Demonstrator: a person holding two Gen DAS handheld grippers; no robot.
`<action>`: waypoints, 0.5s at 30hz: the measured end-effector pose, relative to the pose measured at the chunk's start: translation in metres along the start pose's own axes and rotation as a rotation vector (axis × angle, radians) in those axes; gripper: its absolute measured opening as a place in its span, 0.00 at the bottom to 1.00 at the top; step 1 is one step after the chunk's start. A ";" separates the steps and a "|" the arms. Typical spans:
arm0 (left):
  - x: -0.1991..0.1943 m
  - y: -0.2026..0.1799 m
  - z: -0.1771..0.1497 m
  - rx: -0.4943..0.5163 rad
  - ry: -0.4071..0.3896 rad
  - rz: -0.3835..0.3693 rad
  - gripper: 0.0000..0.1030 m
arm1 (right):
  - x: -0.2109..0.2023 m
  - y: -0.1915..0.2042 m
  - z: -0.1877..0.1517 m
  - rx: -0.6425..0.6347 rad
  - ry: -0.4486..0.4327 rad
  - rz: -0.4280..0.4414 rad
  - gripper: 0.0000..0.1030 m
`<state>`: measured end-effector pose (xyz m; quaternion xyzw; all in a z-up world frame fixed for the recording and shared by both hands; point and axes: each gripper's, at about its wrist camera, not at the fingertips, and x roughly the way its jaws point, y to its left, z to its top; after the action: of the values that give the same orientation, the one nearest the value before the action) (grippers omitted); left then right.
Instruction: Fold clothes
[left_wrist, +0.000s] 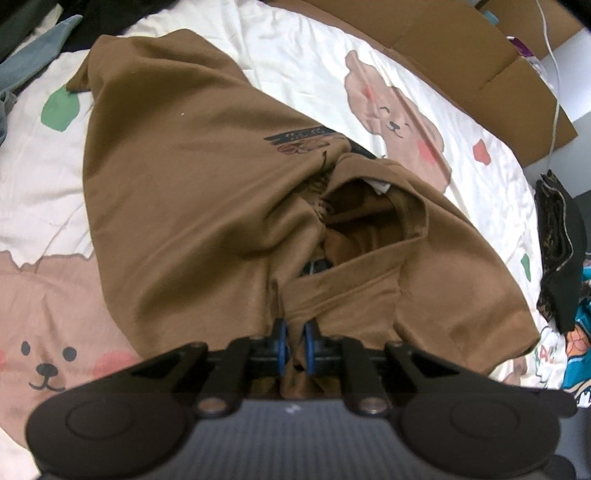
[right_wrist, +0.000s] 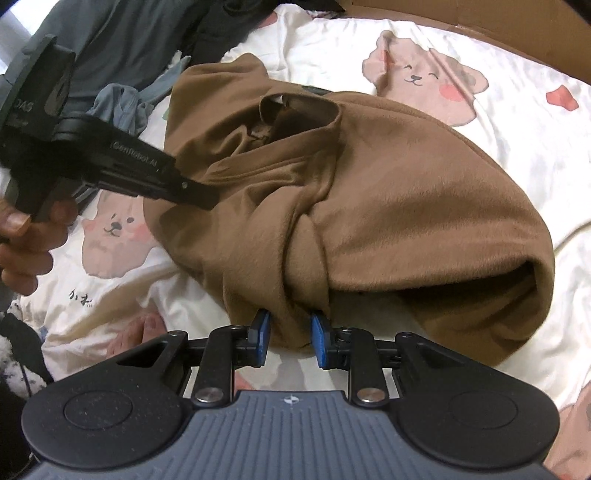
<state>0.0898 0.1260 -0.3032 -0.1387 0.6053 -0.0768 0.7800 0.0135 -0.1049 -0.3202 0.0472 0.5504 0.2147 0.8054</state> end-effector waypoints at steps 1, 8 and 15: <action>0.000 0.000 0.000 -0.001 0.001 -0.001 0.11 | 0.002 -0.001 0.001 -0.003 -0.002 -0.003 0.26; 0.002 -0.004 0.004 0.012 0.004 -0.006 0.13 | 0.002 0.002 -0.004 -0.035 0.013 0.025 0.02; -0.017 -0.027 0.011 0.116 -0.090 0.001 0.51 | -0.026 -0.021 -0.016 0.049 0.016 -0.074 0.01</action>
<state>0.0974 0.1068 -0.2771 -0.0962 0.5643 -0.1050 0.8132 -0.0027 -0.1367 -0.3108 0.0448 0.5631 0.1716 0.8071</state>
